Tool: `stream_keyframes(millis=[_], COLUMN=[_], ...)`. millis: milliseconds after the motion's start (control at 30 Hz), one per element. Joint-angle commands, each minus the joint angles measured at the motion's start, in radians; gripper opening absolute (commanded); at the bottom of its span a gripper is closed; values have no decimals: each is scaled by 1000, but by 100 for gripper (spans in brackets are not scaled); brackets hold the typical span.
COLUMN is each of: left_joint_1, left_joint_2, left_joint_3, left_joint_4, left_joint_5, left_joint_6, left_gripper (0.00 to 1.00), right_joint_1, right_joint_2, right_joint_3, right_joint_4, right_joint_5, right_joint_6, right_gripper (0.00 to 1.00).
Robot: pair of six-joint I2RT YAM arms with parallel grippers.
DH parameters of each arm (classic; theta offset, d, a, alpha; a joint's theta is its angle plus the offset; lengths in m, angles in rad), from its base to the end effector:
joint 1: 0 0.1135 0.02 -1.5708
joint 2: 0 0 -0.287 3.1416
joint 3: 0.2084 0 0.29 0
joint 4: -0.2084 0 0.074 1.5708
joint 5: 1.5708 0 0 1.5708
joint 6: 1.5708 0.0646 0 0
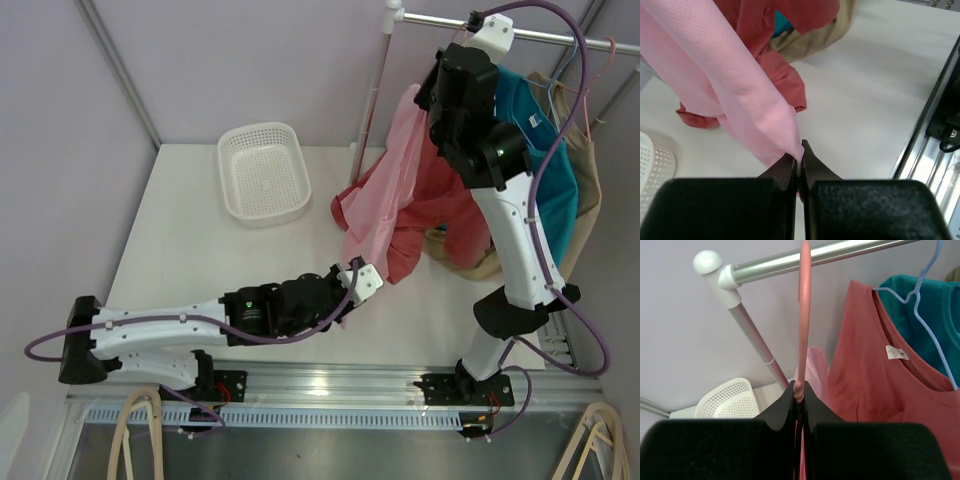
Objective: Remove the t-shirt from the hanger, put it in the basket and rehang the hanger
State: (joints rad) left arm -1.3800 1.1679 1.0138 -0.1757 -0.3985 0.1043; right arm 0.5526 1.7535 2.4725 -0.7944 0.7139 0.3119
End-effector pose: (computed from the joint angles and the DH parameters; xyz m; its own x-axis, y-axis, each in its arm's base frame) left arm 0.0859 -0.3128 0.3500 0.0259 0.3720 -0.9279 0.8372 0.4992 0.2235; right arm 0.3359 0.1575 0.6185 -0.0122 0.2650 -0.9642 0.1710 0.9506 0.2591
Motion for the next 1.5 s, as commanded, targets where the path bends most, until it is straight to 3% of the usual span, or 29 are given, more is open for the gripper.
stream_keyframes(millis=[0,167,267,467,600,900,1067,1200,1300,1467], left_joint_1=[13,275,382,510,570,706,899,961,1033,1072], left_joint_2=[45,73,130,366,415,365,390,466,530,558], left_joint_3=[37,204,310,943,1052,1242,1232,1319,1448,1480], left_joint_4=[53,-5,-92,-402,-488,-542,-414,-374,-337,-100], left_joint_5=[12,191,208,185,194,228,375,421,510,529], left_joint_6=[-80,-256,-290,-276,-284,-261,-284,-244,-319,-331], left_gripper=[1,1,1,1,1,1,1,1,1,1], right_joint_1=[13,108,112,122,122,125,124,122,124,118], right_joint_2=[-80,-193,-232,-348,-408,-451,-479,-456,-396,-350], right_joint_3=[22,-75,-106,-288,-305,-297,-456,-501,-466,-491], right_joint_4=[-8,-75,-181,-220,-232,-194,50,159,175,286], right_joint_5=[-48,-111,-206,-347,-283,-125,-143,-94,-64,-50], right_joint_6=[50,102,148,170,142,73,-26,-108,-146,-224], right_gripper=[0,0,0,0,0,0,0,0,0,0])
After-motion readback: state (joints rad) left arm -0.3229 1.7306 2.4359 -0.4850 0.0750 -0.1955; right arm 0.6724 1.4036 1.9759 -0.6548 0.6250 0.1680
